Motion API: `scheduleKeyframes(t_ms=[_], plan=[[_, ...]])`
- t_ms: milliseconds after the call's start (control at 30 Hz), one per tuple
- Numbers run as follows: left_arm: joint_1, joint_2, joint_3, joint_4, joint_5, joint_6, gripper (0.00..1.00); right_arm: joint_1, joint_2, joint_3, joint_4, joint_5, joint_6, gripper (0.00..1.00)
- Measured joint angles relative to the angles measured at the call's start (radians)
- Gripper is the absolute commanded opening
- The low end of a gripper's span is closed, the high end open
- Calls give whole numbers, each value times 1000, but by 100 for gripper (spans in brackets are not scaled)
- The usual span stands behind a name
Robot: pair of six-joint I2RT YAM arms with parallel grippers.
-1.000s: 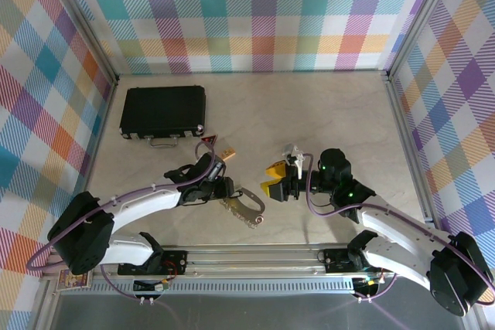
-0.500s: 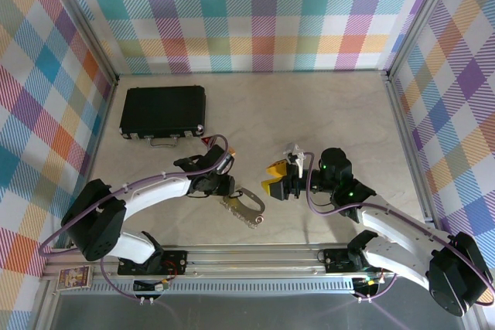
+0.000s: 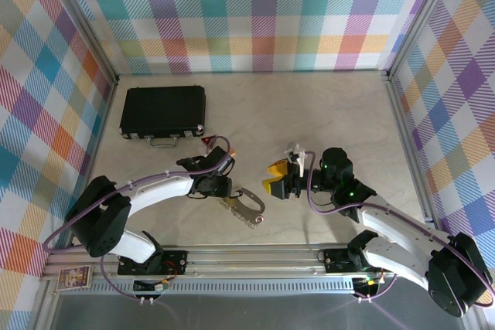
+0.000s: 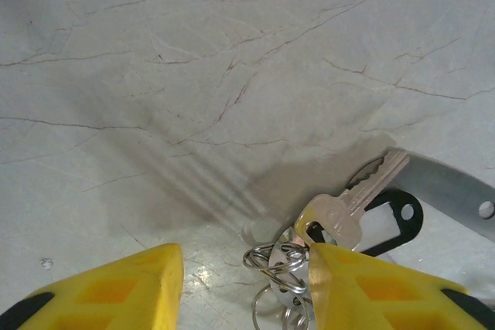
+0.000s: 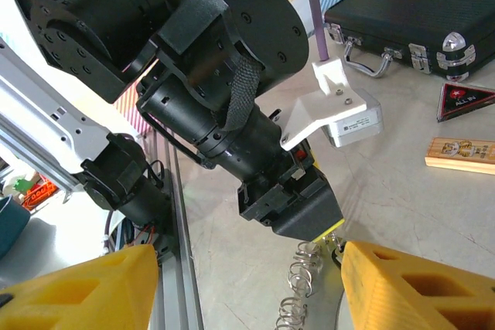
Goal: Put the keys on the keyring
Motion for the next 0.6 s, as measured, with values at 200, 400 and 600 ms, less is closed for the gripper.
scheduleKeyframes(t_ms=[200, 400, 600], plan=[[0, 0, -9, 0, -2, 0, 47, -6, -6, -8, 1, -4, 4, 64], [-1, 0, -28, 0, -1, -1, 47, -11, -6, -8, 8, -6, 13, 64], [-1, -11, -56, -5, -2, -1, 47, -13, -6, -8, 14, -12, 20, 64]])
